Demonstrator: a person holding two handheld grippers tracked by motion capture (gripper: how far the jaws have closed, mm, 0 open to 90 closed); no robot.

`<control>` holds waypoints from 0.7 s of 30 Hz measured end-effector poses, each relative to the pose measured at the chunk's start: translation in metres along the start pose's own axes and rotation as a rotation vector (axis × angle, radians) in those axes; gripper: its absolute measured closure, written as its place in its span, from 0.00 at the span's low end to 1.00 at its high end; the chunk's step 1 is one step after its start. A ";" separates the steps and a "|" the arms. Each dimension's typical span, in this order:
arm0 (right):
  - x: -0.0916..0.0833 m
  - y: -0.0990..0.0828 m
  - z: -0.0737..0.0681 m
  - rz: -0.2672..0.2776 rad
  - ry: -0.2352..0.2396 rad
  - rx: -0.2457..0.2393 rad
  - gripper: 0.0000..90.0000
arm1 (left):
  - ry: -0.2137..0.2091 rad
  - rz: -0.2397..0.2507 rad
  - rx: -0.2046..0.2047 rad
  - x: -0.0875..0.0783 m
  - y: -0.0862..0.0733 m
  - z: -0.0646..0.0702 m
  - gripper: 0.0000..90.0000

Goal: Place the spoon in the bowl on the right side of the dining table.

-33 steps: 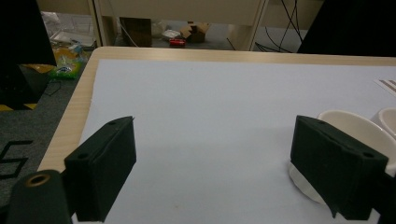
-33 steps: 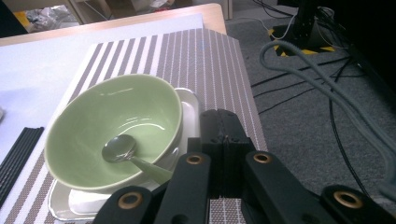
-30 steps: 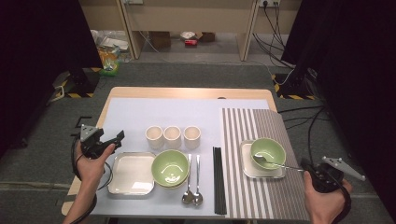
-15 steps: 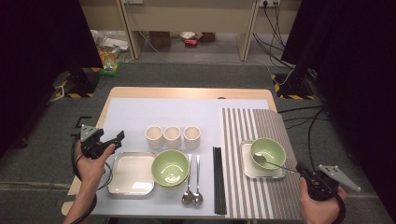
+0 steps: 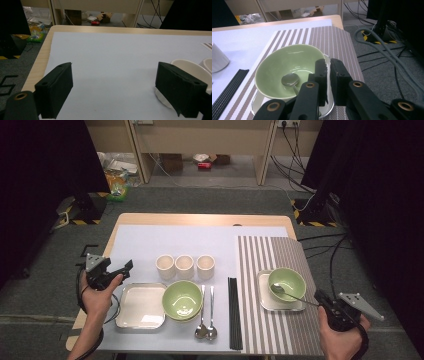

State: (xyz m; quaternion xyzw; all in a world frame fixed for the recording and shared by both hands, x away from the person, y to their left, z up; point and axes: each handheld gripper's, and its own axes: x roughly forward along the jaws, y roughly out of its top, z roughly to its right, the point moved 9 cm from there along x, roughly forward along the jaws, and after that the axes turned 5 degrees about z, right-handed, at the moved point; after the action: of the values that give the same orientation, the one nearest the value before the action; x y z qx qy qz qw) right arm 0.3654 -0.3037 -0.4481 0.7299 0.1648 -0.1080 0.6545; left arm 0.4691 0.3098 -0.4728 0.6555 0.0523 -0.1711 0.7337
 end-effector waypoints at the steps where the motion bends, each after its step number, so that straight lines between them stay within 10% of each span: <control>1: 0.001 0.001 0.000 0.003 -0.001 -0.002 0.92 | 0.000 0.000 0.000 0.000 0.000 0.000 0.15; 21: 0.005 0.015 -0.009 0.035 0.003 -0.021 0.83 | 0.000 0.000 0.002 -0.001 0.000 -0.001 0.15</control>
State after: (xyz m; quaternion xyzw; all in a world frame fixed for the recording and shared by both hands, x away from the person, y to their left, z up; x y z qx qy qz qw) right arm 0.3748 -0.2958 -0.4350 0.7258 0.1541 -0.0937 0.6638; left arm 0.4688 0.3106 -0.4723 0.6563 0.0519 -0.1713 0.7329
